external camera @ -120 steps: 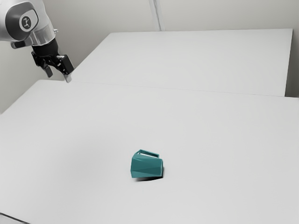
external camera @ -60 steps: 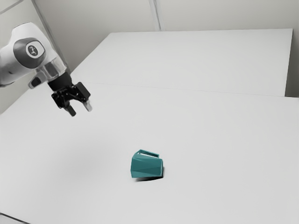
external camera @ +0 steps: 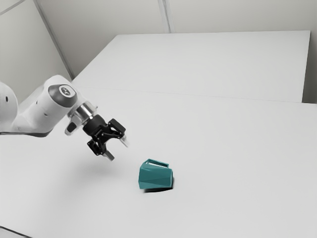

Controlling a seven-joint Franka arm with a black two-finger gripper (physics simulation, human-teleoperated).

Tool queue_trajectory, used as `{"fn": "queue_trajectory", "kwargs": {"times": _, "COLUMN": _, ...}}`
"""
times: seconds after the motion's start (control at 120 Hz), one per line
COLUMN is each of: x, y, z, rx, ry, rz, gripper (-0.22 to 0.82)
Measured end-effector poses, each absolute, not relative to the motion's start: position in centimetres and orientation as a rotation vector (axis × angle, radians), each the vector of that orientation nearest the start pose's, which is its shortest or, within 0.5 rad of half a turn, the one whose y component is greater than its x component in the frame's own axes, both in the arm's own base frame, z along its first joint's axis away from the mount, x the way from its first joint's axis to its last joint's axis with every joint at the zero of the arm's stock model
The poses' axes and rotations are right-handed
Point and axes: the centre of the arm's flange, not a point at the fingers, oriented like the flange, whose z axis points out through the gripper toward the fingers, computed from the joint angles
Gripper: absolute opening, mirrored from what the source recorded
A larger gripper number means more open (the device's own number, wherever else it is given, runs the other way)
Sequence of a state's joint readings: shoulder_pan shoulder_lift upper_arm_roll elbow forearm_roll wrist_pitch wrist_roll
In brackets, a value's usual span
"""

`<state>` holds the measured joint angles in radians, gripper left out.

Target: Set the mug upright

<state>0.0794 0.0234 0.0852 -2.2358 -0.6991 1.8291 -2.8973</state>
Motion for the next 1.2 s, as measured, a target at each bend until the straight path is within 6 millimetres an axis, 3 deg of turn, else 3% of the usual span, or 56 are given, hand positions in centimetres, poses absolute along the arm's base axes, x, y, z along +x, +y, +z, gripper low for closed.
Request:
{"fn": "queue_trajectory", "kwargs": {"times": 0.333, "x": 47.8, "y": -4.9, "z": 30.6, "rx": -0.378, "ry": 3.218, "rz": -1.285, "gripper": 0.60}}
{"fn": "queue_trajectory", "kwargs": {"times": 0.6, "x": 47.6, "y": -5.7, "z": 29.0, "rx": -0.502, "ry": 3.160, "rz": -1.388, "gripper": 0.60}}
{"fn": "queue_trajectory", "kwargs": {"times": 1.025, "x": 47.9, "y": -6.8, "z": 28.7, "rx": -0.504, "ry": 3.145, "rz": -1.388, "gripper": 0.60}}
{"fn": "queue_trajectory", "kwargs": {"times": 1.092, "x": 47.9, "y": -6.8, "z": 28.7, "rx": -0.503, "ry": 3.146, "rz": -1.381, "gripper": 0.54}}
{"fn": "queue_trajectory", "kwargs": {"times": 1.2, "x": 47.9, "y": -6.7, "z": 28.7, "rx": -0.495, "ry": 3.152, "rz": -1.366, "gripper": 0.35}}
